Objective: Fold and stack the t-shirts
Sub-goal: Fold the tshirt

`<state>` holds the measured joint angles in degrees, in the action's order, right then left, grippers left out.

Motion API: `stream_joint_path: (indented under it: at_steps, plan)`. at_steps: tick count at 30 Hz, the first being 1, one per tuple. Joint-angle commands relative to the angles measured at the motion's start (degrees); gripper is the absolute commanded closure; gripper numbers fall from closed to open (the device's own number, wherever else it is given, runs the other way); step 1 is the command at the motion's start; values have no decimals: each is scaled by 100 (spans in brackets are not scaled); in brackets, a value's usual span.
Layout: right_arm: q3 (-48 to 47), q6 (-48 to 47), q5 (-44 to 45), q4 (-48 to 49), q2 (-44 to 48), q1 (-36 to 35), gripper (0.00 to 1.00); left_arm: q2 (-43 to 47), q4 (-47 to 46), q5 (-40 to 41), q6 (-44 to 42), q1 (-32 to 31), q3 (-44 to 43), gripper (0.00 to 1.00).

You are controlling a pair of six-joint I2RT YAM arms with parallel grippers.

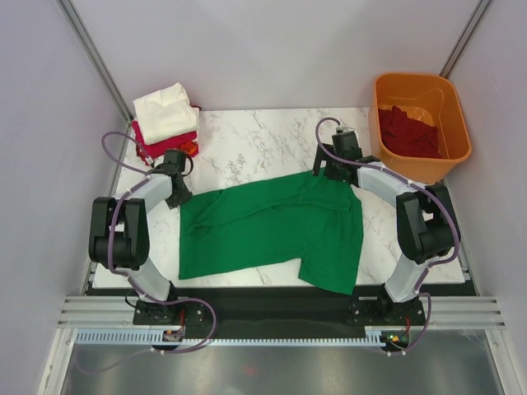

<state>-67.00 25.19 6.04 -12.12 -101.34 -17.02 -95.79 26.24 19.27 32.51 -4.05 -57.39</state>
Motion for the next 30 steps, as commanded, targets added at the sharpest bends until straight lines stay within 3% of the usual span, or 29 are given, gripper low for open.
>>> stream_joint_path:
  at_steps: [1, 5, 10, 13, 14, 16, 22, 27, 30]
  plan:
    - [-32, -84, -24, -1, 36, -12, 2, -202, -356, 69, -131, 115, -168, 56]
    - [-111, -93, -77, 8, -114, -4, 2, -432, -549, -309, -219, 177, -282, 40]
    - [-94, -76, -112, 69, -184, -12, 2, -344, -646, -441, -245, 177, -273, 39]
    - [-111, -84, -103, 69, -246, -4, 2, -545, -673, -494, -429, 177, -431, 58]
    - [-111, -84, -95, 69, -263, -4, 2, -746, -647, -616, -482, 194, -588, 76]
    - [-94, -84, -103, 96, -281, -4, 2, -932, -576, -783, -588, 221, -773, 97]
    - [-111, -120, -51, 113, -386, -4, 2, -1249, -401, -942, -659, 379, -1283, 98]
    - [-523, -111, -279, 122, -851, 163, 2, -1232, -374, -1505, -448, 1239, -1696, 98]
    - [-726, 3, -472, 157, -1167, 356, 2, -1468, -330, -2250, -377, 1644, -2083, 98]
